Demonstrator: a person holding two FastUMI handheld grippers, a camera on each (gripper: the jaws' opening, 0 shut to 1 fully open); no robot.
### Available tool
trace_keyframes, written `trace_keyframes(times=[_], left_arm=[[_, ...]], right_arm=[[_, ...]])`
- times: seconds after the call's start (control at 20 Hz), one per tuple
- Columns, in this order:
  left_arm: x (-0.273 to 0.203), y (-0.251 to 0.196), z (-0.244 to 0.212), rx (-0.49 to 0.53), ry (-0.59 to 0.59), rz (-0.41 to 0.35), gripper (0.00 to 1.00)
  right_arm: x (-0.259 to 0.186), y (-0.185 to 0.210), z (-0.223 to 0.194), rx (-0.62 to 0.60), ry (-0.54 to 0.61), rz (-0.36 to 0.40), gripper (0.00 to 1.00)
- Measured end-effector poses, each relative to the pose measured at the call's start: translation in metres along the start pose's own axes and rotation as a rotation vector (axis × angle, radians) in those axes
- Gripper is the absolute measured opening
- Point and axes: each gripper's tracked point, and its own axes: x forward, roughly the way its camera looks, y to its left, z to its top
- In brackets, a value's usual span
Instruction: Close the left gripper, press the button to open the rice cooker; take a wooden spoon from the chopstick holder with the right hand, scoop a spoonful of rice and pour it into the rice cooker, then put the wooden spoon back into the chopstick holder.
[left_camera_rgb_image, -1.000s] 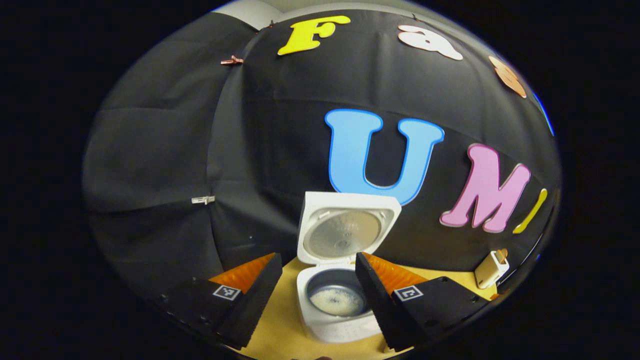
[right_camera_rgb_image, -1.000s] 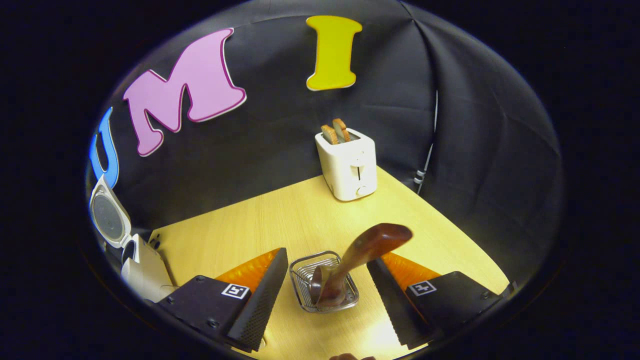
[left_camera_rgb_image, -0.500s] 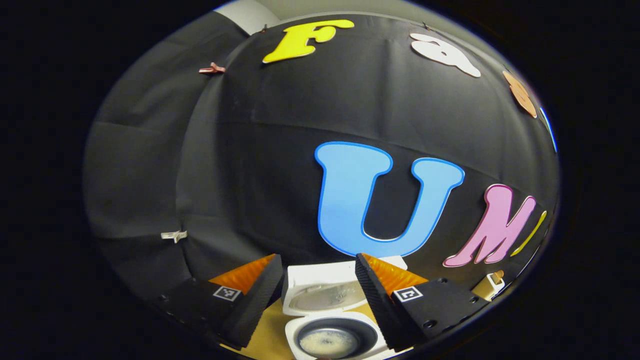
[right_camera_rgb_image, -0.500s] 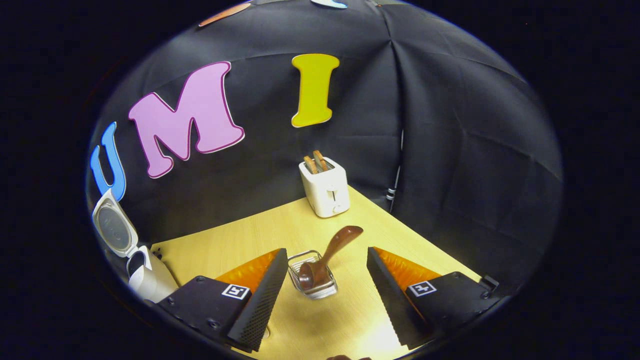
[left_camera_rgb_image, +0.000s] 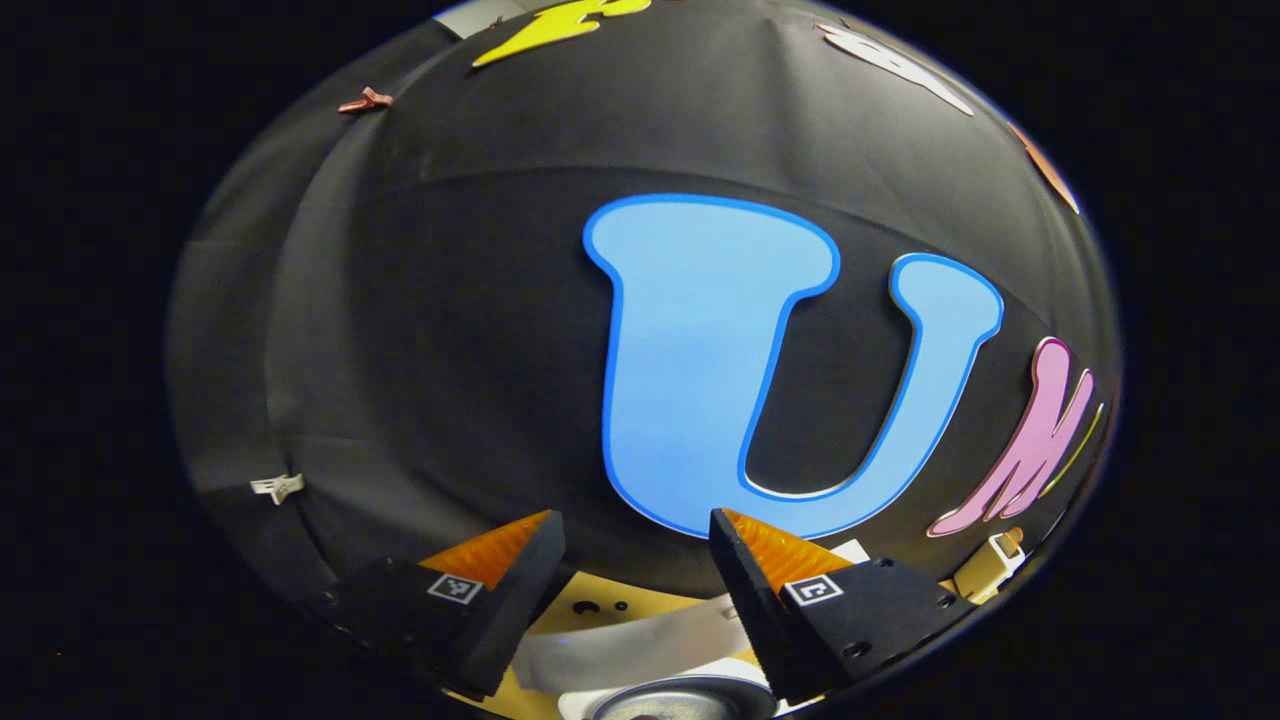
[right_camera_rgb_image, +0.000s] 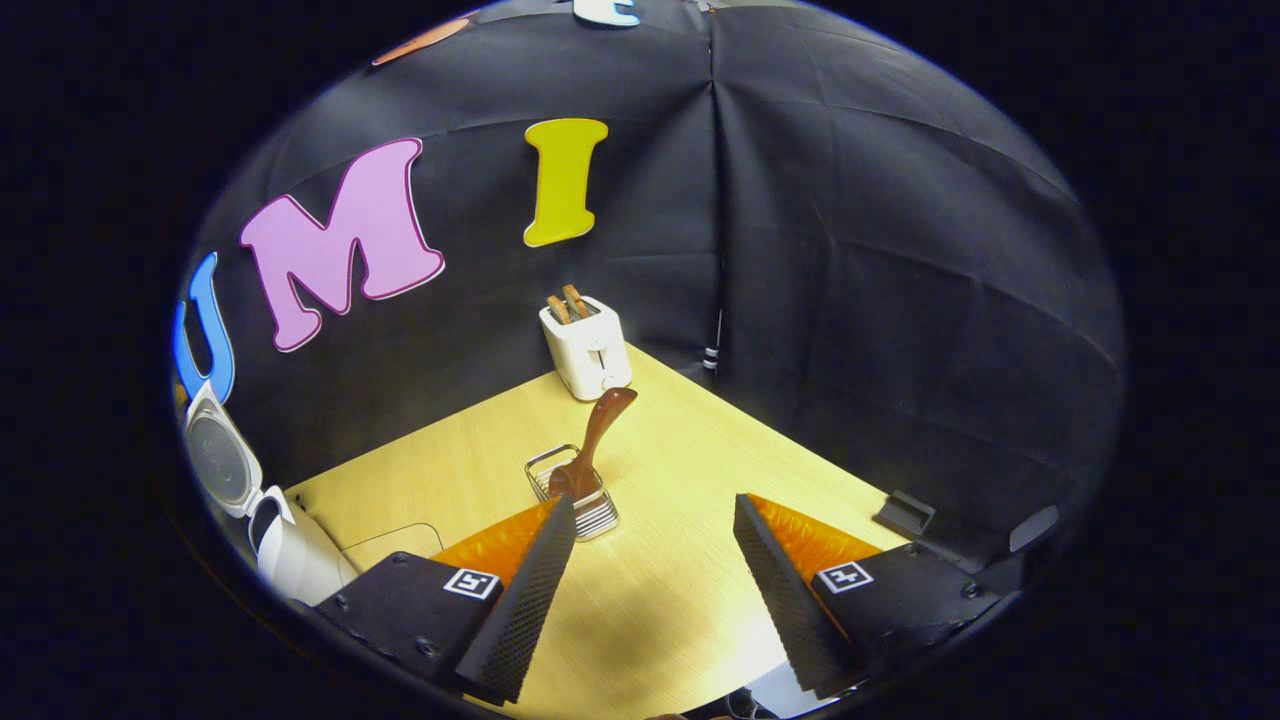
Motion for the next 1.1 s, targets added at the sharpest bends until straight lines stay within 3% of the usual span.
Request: trace_keyframes(times=[0.15,0.3,0.6,0.7,0.95,1.1], left_arm=[[0.013,-0.012,-0.025,0.049,0.104,0.018,0.94],[0.015,-0.025,-0.029,0.062,0.127,0.005,0.96],[-0.025,-0.050,-0.057,-0.007,0.250,0.009,0.97],[-0.042,-0.063,-0.078,-0.039,0.304,-0.012,1.00],[-0.081,-0.090,-0.156,-0.102,0.438,0.000,0.96],[-0.098,-0.100,-0.197,-0.025,0.468,0.043,0.98]], right_arm=[[-0.005,0.004,-0.003,0.022,-0.005,-0.002,0.99],[-0.002,0.011,-0.012,0.024,0.007,0.020,0.99],[0.014,0.044,-0.029,-0.001,0.039,0.102,0.99],[0.020,0.058,-0.035,-0.026,0.063,0.153,0.99],[0.035,0.083,-0.041,-0.060,0.104,0.261,0.99],[0.043,0.085,-0.049,-0.066,0.140,0.295,0.99]])
